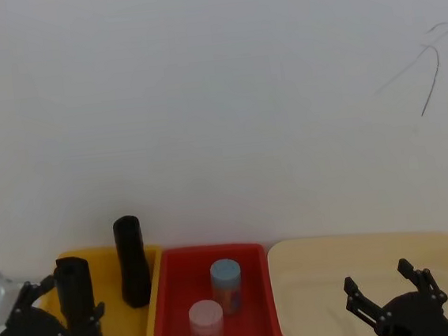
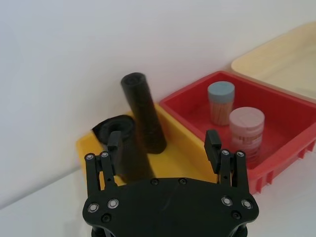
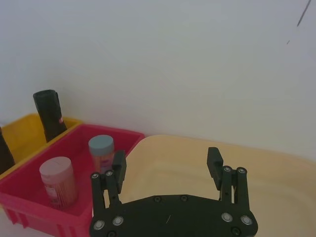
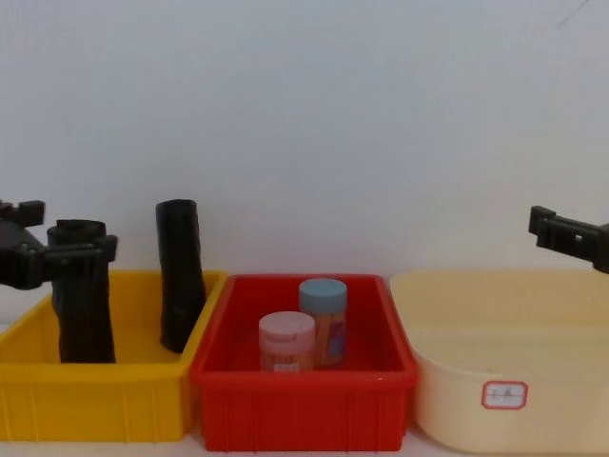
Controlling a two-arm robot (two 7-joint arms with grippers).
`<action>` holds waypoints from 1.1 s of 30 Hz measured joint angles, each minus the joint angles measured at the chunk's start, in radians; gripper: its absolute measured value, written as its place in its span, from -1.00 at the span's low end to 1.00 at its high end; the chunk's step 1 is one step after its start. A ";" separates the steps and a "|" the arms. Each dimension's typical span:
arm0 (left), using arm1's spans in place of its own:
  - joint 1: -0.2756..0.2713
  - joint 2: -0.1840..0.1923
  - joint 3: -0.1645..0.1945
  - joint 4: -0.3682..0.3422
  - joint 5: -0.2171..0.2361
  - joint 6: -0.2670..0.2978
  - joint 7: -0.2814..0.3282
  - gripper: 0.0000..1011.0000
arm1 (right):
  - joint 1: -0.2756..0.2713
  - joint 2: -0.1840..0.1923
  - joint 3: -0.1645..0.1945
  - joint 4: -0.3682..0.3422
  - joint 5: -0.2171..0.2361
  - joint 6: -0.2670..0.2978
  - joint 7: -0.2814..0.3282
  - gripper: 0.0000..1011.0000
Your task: Pick up the garbage bag with the one hand and transfer it to the other hand.
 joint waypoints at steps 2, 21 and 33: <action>0.002 0.003 -0.007 0.000 -0.003 0.005 0.000 0.98 | 0.000 0.000 0.000 0.000 0.000 0.000 0.000 0.98; -0.008 0.012 -0.055 0.045 -0.021 0.106 0.018 0.98 | 0.000 0.000 0.000 0.000 0.000 0.000 0.000 0.98; -0.054 -0.001 -0.050 0.106 -0.021 0.148 -0.006 0.98 | 0.000 0.000 0.000 0.000 0.000 0.000 0.000 0.98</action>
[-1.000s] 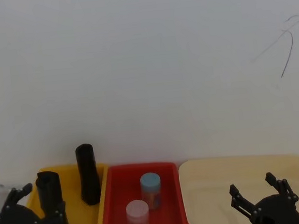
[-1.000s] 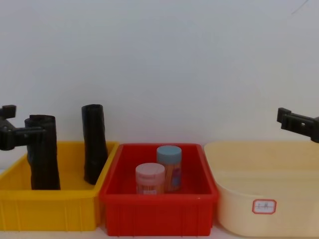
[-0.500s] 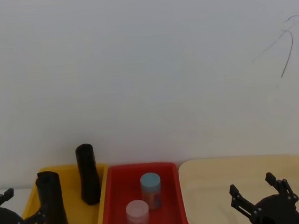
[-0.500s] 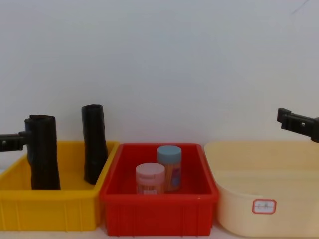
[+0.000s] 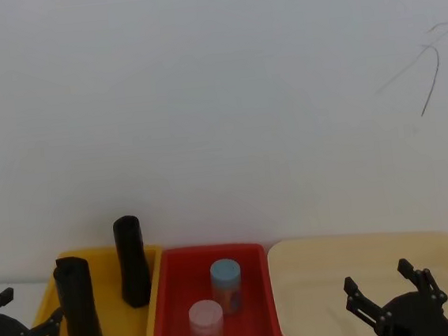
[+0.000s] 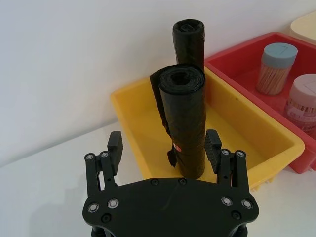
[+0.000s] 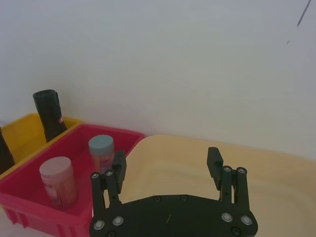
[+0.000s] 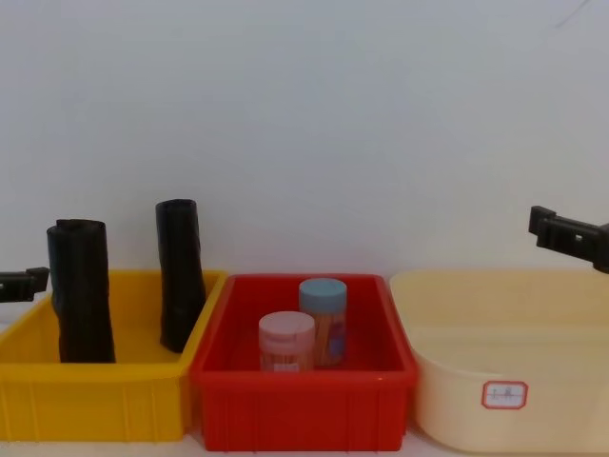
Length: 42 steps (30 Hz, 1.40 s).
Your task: Pick up the garbage bag with the one hand and transfer it to the other hand.
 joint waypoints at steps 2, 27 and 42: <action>-0.007 -0.003 0.001 0.009 0.000 0.004 -0.008 0.98 | 0.000 0.000 0.000 0.000 0.000 0.000 0.000 0.98; -0.097 -0.080 0.036 0.103 -0.004 0.049 -0.055 0.98 | 0.000 0.000 0.000 0.000 0.000 0.000 0.000 0.98; -0.150 -0.132 0.066 0.150 0.032 0.060 -0.044 0.98 | 0.000 0.000 0.000 0.000 0.000 0.000 0.000 0.98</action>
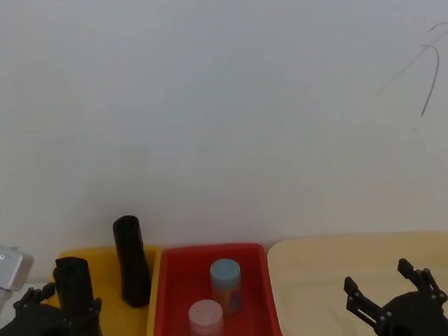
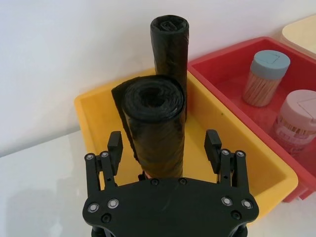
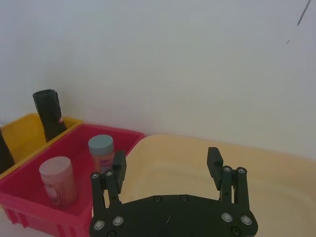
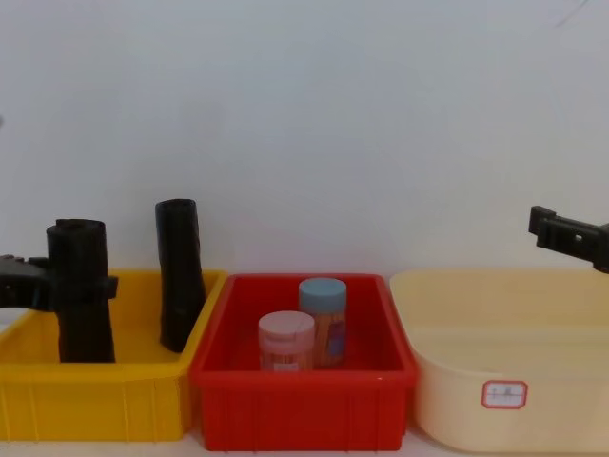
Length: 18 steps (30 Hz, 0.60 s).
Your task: Pick up the garbage bag with the one hand and transfer it to the other hand.
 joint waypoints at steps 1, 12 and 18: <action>-0.004 -0.005 0.002 0.003 0.004 0.000 0.002 0.98 | 0.000 0.000 0.000 0.000 0.000 0.000 0.000 0.98; -0.020 -0.028 0.006 0.019 0.024 0.000 0.016 0.98 | 0.000 0.000 0.000 0.000 0.000 0.000 0.000 0.98; -0.023 -0.035 0.006 0.025 0.036 -0.001 0.020 0.98 | 0.000 0.000 0.000 0.000 0.000 0.000 0.000 0.98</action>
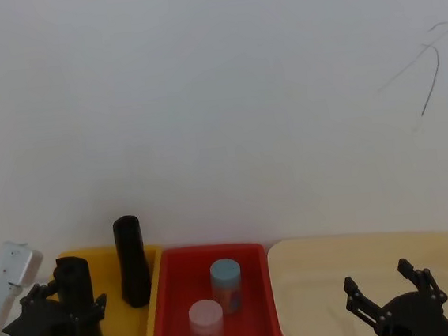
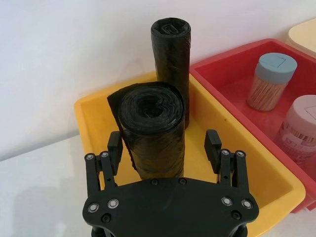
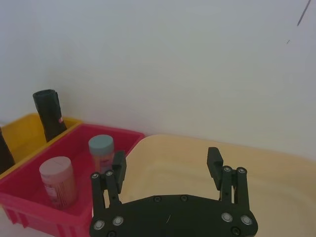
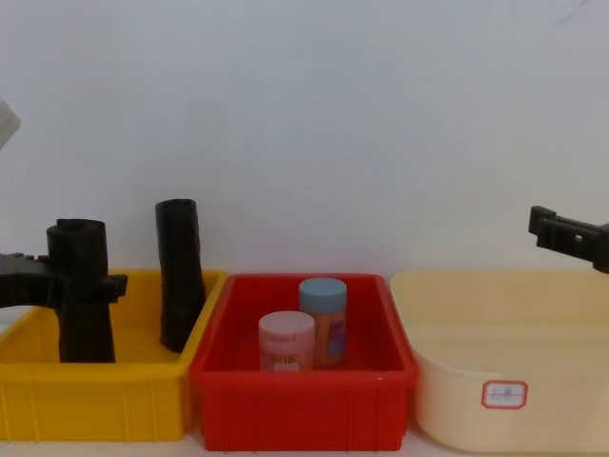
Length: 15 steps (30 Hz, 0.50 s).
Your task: Pick up the garbage bag with the one hand and transfer it to the other hand.
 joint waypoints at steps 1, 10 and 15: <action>0.000 -0.001 0.000 0.001 0.001 0.000 0.000 0.98 | 0.000 0.000 0.000 0.000 0.000 0.000 0.000 0.98; -0.011 -0.013 0.005 0.012 0.020 -0.004 0.001 0.98 | 0.000 0.000 0.000 0.000 0.000 0.000 0.000 0.98; -0.022 -0.020 0.012 0.024 0.032 -0.007 0.001 0.98 | 0.000 0.000 0.000 0.000 0.000 0.000 0.000 0.98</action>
